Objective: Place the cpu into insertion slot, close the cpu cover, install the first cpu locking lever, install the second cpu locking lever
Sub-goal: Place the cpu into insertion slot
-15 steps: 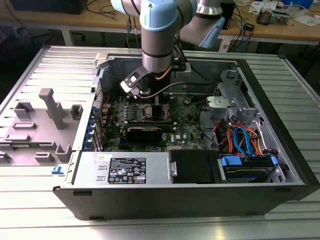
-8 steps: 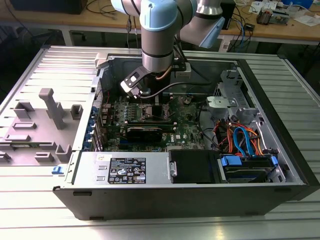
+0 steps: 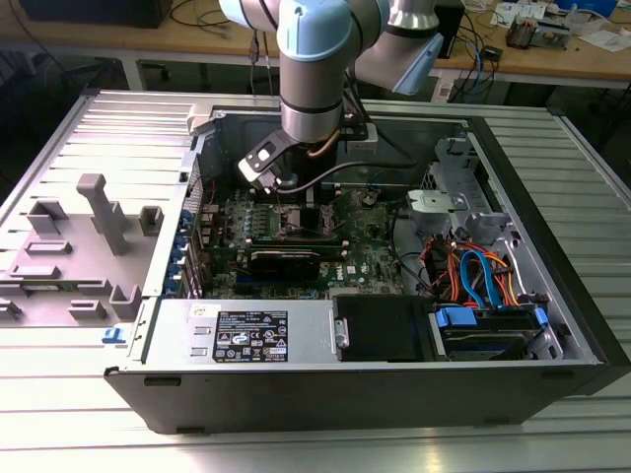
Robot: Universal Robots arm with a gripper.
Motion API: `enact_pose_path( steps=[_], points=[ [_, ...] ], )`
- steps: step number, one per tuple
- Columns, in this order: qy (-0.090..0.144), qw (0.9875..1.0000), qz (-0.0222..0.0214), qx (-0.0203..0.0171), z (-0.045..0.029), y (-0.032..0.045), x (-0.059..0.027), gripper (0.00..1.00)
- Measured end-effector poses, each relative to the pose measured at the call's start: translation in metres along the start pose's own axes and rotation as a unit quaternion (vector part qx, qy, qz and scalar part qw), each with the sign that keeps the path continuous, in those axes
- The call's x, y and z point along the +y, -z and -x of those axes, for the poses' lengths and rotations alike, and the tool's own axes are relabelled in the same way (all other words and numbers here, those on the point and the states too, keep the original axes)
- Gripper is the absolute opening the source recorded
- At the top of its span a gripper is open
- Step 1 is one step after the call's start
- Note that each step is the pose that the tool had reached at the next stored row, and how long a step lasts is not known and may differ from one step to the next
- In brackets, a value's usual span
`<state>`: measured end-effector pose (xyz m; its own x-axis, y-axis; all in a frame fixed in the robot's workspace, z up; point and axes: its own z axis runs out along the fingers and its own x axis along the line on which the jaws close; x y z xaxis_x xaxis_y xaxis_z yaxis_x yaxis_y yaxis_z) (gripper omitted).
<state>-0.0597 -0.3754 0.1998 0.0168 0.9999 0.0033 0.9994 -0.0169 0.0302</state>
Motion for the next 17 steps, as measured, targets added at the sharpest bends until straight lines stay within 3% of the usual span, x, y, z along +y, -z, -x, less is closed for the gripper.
enact_pose_path(
  steps=[17],
  points=[
    [-0.003,1.0,-0.001,0.0008,-0.0001,-0.0009,0.0016,0.54]
  ],
)
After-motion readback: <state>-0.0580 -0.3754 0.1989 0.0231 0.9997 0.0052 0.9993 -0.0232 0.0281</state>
